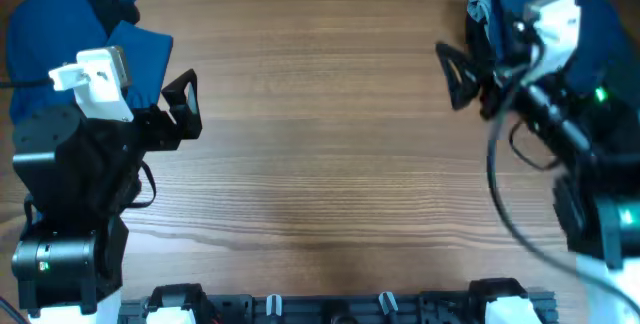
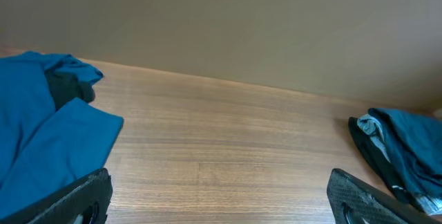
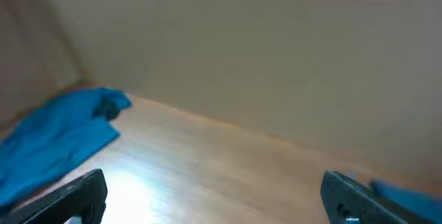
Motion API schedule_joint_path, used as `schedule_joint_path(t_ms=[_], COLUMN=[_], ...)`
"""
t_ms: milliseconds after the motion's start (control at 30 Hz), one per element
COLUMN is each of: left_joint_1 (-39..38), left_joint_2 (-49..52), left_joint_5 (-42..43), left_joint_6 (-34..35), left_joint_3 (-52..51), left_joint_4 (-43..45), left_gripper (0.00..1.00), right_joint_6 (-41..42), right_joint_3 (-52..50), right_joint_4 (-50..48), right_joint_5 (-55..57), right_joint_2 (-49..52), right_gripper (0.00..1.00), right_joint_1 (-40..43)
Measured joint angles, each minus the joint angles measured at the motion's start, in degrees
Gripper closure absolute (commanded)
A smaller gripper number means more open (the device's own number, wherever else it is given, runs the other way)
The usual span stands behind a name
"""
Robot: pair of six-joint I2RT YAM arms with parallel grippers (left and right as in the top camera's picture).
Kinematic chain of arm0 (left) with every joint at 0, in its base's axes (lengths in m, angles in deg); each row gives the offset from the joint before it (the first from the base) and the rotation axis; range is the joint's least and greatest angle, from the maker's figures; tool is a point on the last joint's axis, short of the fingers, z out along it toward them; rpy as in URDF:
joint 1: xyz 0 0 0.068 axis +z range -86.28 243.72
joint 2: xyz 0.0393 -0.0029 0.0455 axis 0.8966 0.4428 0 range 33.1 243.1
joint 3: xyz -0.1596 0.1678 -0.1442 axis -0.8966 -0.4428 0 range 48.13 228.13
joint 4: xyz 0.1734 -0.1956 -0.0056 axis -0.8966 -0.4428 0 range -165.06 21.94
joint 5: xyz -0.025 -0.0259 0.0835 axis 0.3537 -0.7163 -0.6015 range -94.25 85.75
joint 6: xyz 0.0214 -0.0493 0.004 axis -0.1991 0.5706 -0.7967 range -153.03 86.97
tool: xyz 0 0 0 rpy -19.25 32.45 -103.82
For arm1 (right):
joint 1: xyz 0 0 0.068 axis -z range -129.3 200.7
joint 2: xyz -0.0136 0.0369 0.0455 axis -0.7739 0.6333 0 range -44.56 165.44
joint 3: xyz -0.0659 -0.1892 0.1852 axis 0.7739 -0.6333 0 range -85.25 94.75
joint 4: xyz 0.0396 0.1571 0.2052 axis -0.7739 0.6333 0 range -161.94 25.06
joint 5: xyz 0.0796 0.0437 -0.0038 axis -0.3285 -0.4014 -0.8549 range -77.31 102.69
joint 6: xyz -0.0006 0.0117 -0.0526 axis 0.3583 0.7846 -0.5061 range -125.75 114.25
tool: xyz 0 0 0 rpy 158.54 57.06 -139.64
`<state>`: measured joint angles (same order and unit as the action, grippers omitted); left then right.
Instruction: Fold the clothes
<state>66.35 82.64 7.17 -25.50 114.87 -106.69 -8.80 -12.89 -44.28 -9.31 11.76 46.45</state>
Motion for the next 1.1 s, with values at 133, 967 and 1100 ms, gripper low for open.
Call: schedule_joint_path(t_ms=[133, 967, 1100], left_joint_1=[0.00, 0.00, 0.00], left_joint_2=[0.02, 0.07, 0.07], left_joint_5=[0.00, 0.00, 0.00], left_joint_6=[0.00, 0.00, 0.00], left_joint_3=[0.00, 0.00, 0.00], left_joint_4=[-0.02, 0.00, 0.00], left_gripper=[0.00, 0.00, 0.00], right_joint_6=[-1.05, 5.01, 5.22], right_joint_3=[-13.14, -72.00, -72.00], right_joint_4=[-23.67, -27.67, -27.65], right_joint_5=[4.96, 17.18, 17.18], right_joint_2=[-10.73, -55.19, -55.19], right_gripper=[0.00, 0.00, 0.00], right_joint_1=[-0.22, -0.22, -0.22])
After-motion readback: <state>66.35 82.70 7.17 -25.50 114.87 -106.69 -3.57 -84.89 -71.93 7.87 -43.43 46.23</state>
